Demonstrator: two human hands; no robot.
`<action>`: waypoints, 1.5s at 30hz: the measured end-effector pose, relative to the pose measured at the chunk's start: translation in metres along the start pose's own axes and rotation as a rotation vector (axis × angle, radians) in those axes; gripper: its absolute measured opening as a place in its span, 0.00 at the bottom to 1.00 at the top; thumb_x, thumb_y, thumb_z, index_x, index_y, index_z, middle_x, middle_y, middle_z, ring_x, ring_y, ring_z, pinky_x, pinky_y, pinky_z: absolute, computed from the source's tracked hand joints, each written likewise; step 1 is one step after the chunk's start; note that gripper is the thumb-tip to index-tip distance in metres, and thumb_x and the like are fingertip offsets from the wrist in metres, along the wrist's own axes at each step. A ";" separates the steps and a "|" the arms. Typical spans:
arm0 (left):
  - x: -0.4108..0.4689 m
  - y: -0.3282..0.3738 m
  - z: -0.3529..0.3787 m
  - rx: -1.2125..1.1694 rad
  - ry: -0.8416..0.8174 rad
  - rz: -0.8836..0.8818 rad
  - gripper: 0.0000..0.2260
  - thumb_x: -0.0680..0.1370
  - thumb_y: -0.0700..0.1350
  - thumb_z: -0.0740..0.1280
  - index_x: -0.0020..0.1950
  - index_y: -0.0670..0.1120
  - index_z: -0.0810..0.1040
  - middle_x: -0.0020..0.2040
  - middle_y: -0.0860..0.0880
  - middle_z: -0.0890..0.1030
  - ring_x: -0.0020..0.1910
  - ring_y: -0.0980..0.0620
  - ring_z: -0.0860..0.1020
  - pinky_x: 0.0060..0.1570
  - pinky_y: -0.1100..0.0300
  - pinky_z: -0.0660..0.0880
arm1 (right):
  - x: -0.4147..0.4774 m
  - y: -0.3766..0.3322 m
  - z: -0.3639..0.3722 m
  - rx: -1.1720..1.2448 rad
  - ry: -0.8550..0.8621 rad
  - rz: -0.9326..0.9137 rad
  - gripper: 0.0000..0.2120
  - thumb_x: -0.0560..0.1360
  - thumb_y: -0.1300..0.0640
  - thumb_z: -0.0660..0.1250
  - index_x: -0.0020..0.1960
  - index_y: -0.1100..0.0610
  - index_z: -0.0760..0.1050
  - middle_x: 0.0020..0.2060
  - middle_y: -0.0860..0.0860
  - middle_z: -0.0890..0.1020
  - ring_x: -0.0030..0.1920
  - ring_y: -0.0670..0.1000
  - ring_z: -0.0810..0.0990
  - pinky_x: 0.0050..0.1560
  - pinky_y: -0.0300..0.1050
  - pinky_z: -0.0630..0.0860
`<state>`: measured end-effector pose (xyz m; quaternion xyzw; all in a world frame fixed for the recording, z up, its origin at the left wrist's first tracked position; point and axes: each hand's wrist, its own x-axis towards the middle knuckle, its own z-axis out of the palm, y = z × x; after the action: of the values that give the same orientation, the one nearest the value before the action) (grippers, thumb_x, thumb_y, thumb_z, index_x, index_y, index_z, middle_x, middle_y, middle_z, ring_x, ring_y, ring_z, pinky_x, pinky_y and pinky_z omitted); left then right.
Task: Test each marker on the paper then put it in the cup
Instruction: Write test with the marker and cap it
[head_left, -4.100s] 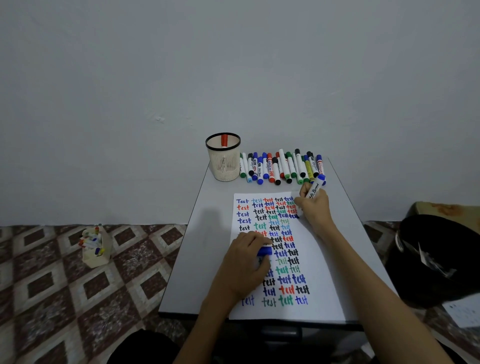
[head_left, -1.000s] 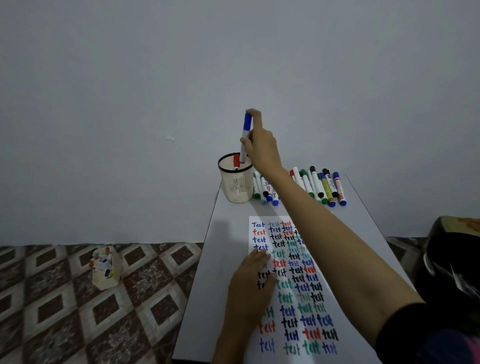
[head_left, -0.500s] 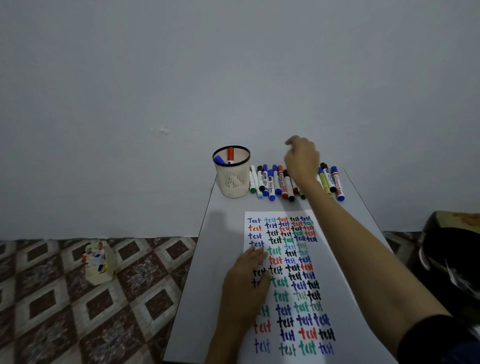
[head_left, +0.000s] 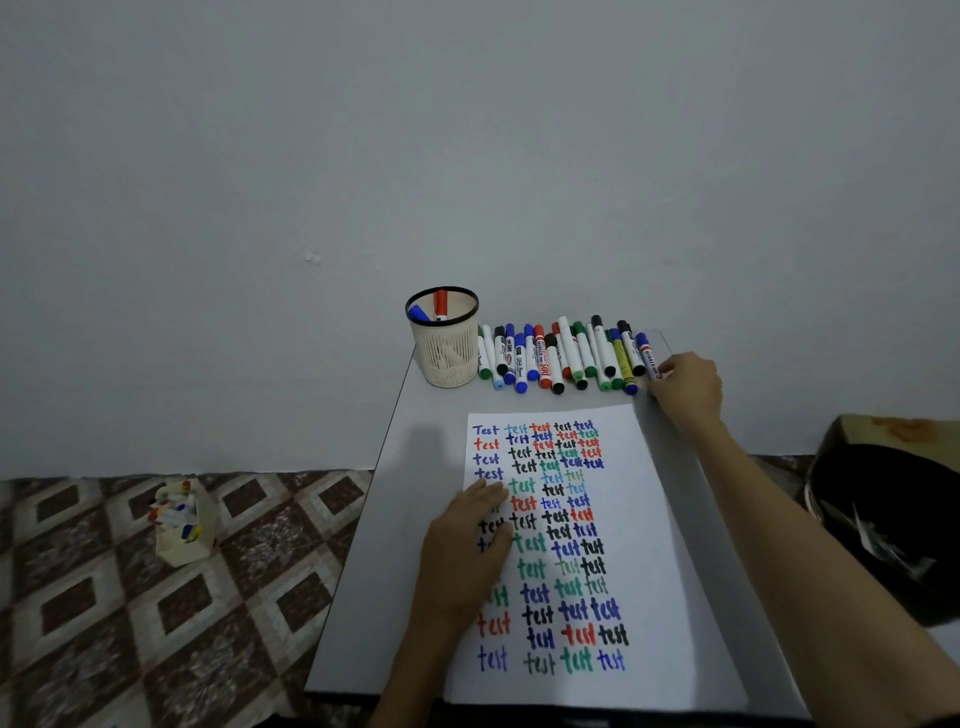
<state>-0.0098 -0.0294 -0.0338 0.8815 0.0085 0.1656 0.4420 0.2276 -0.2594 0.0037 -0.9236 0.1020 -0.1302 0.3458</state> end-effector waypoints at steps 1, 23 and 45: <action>0.000 0.000 0.000 0.008 0.003 0.004 0.18 0.75 0.43 0.68 0.65 0.47 0.74 0.63 0.58 0.70 0.66 0.57 0.68 0.69 0.55 0.65 | -0.003 0.000 -0.002 0.083 0.049 0.033 0.10 0.73 0.62 0.69 0.53 0.64 0.81 0.46 0.61 0.82 0.40 0.55 0.76 0.40 0.45 0.73; -0.016 0.021 0.000 0.083 -0.058 0.282 0.18 0.80 0.56 0.54 0.61 0.48 0.75 0.53 0.52 0.77 0.50 0.59 0.76 0.49 0.65 0.75 | -0.215 -0.018 -0.045 1.202 -0.404 -0.067 0.11 0.77 0.56 0.64 0.52 0.64 0.73 0.40 0.62 0.80 0.34 0.56 0.80 0.32 0.44 0.79; -0.019 0.029 -0.001 0.119 -0.234 0.270 0.16 0.80 0.54 0.53 0.60 0.48 0.72 0.38 0.58 0.75 0.35 0.60 0.78 0.36 0.68 0.75 | -0.230 -0.014 -0.031 1.274 -0.587 -0.057 0.15 0.73 0.60 0.69 0.56 0.64 0.70 0.37 0.57 0.82 0.34 0.52 0.80 0.36 0.43 0.78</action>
<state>-0.0317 -0.0494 -0.0155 0.9126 -0.1515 0.1188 0.3606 0.0022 -0.2039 -0.0030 -0.5405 -0.1160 0.0809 0.8294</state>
